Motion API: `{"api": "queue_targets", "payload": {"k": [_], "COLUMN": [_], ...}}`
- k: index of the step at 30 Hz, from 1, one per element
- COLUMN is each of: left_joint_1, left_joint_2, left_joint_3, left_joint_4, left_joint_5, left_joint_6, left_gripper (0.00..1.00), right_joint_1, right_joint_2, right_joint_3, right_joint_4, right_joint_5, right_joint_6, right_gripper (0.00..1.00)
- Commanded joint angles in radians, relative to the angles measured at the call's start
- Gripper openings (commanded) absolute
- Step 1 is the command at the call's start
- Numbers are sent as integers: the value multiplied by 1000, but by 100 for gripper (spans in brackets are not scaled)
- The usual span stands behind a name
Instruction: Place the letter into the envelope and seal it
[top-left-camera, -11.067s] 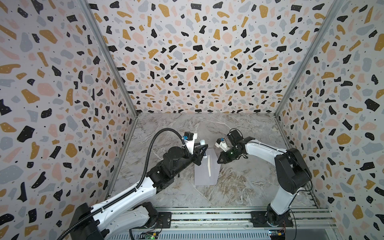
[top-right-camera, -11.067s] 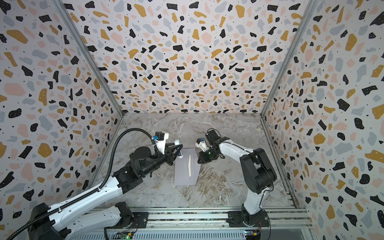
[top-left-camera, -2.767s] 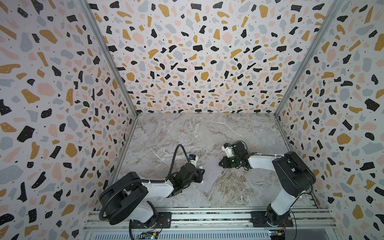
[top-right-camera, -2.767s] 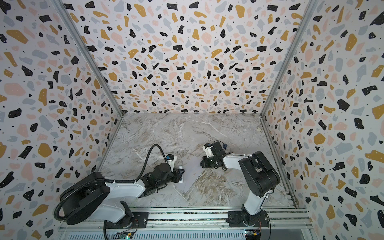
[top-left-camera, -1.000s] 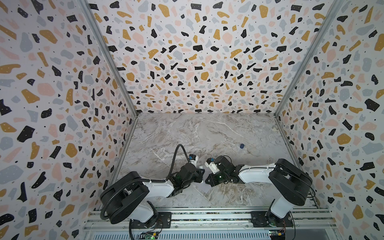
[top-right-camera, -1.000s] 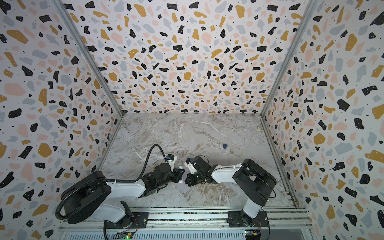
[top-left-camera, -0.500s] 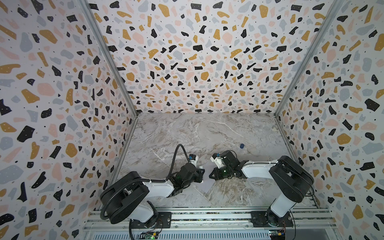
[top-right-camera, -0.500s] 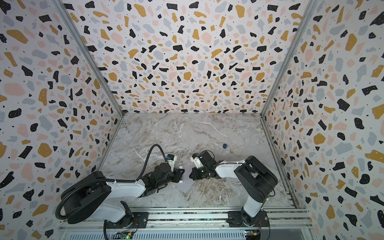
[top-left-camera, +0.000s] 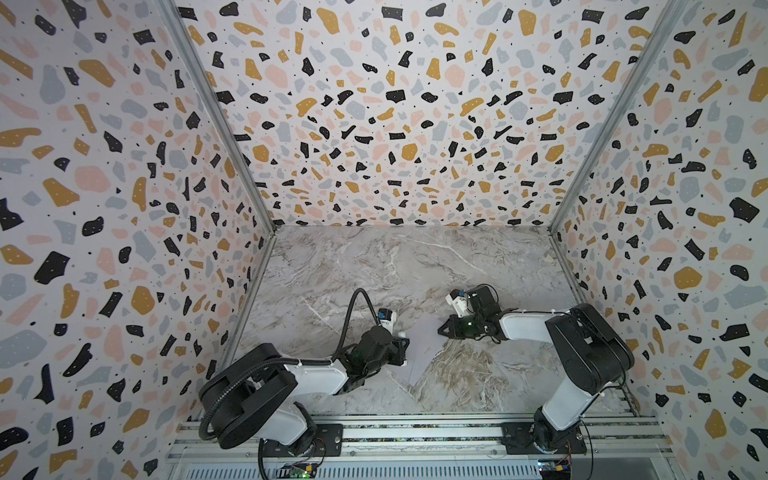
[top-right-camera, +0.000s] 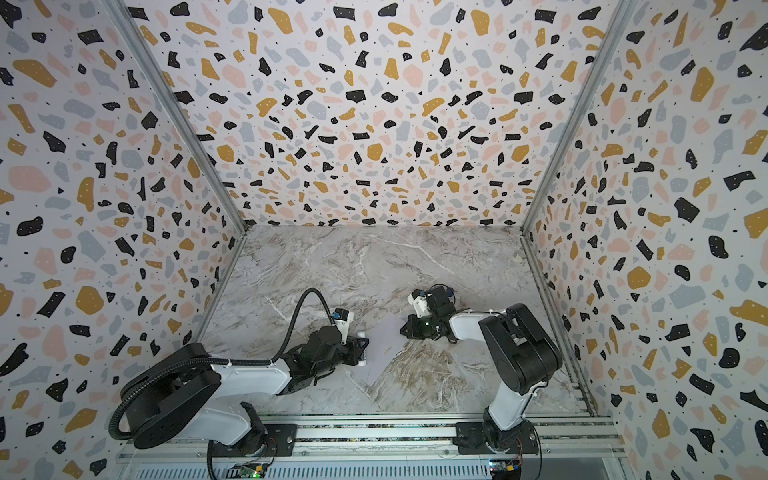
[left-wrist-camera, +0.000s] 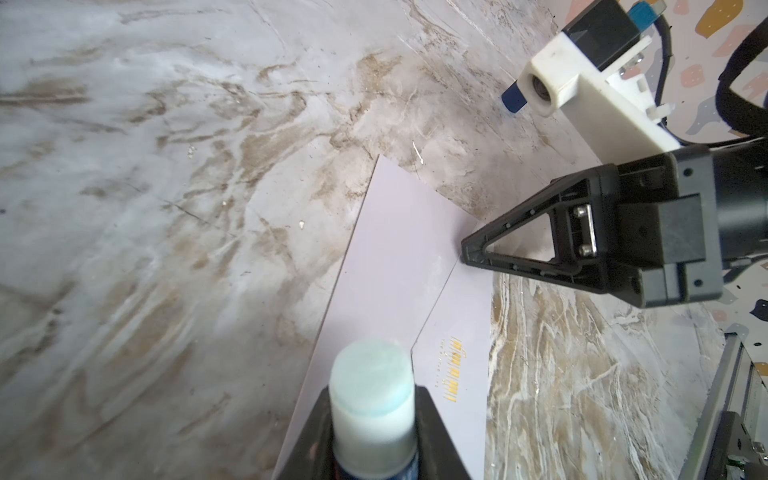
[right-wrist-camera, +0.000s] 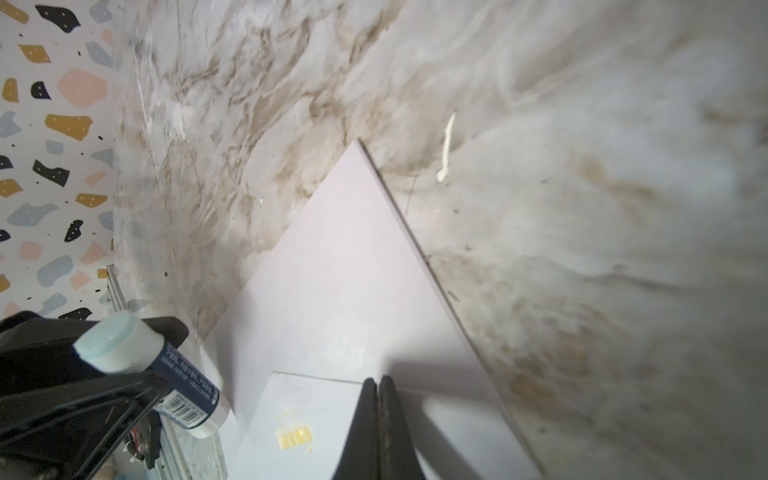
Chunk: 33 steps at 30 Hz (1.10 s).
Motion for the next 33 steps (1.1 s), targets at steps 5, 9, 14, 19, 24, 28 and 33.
{"api": "queue_targets", "payload": {"k": [5,9,14,19,24,28,33], "left_joint_1": [-3,-3,-3,0,1,2,1], "left_joint_2": [-16,-60,-172,-276,-360,-401,-424], "left_joint_3": [33,72,142,191,188,186,184], "left_joint_4": [-33,-60,-121,-184,-209,-231,-249], "left_joint_5": [-25,-15,-21,-43,-69,-81,-96], "left_joint_6": [32,61,127,190,210,230,247], "left_gripper": [0,0,0,0,0,0,0], "right_joint_1": [-6,-5,-4,-4,-4,-3,-1], "right_joint_2": [-8,-125,-358,-531,-601,-597,-522], "right_joint_3": [13,23,2,-60,-152,-228,-258], "right_joint_4": [-81,-76,-88,-165,-201,-127,-18], "right_joint_5": [19,17,77,129,128,105,83], "right_joint_6": [-28,-44,-87,-92,-22,66,137], "right_gripper": [0,1,25,57,81,90,94]}}
